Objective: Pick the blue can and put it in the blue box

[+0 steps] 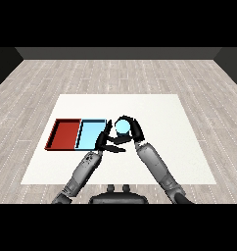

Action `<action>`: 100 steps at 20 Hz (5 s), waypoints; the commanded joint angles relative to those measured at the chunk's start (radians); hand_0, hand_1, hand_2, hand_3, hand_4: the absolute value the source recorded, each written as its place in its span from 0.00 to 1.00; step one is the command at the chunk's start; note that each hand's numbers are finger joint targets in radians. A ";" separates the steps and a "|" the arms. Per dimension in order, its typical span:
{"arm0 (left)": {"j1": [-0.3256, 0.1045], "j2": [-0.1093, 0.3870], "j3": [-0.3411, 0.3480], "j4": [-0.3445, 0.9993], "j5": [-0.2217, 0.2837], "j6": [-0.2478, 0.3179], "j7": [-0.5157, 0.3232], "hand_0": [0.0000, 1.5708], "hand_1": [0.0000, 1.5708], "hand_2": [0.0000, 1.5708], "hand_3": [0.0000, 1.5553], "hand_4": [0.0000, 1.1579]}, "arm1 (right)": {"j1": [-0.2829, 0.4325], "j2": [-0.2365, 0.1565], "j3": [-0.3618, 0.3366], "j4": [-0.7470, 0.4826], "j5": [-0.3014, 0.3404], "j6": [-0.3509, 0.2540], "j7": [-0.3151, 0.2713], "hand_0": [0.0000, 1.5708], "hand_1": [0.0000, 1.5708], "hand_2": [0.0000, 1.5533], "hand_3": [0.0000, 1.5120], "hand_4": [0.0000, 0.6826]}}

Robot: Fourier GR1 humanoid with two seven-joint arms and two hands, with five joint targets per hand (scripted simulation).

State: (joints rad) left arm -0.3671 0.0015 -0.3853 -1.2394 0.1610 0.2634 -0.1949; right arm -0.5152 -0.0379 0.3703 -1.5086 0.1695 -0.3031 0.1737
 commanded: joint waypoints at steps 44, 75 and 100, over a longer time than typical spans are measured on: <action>-0.132 -0.001 -0.129 0.076 0.165 0.292 -0.093 1.00 1.00 1.00 0.96 0.97 | 0.088 0.038 0.057 -0.033 -0.034 0.051 -0.051 0.00 0.00 0.00 0.00 0.00; -0.237 0.305 0.145 0.428 -0.096 0.196 0.262 1.00 1.00 1.00 0.95 0.91 | 0.286 0.024 -0.267 -0.058 -0.284 0.146 -0.209 0.00 0.00 0.00 0.00 0.00; -0.509 0.184 0.036 1.176 -0.337 -0.251 0.470 0.00 0.00 0.00 0.00 0.00 | 0.253 -0.039 -0.419 0.151 -0.357 0.210 -0.304 0.00 0.00 0.00 0.00 0.00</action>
State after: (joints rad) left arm -0.8669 0.1918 -0.3351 -0.1144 -0.1597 0.1642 0.2825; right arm -0.2607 -0.0487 -0.0208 -1.3749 -0.1705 -0.1218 -0.1118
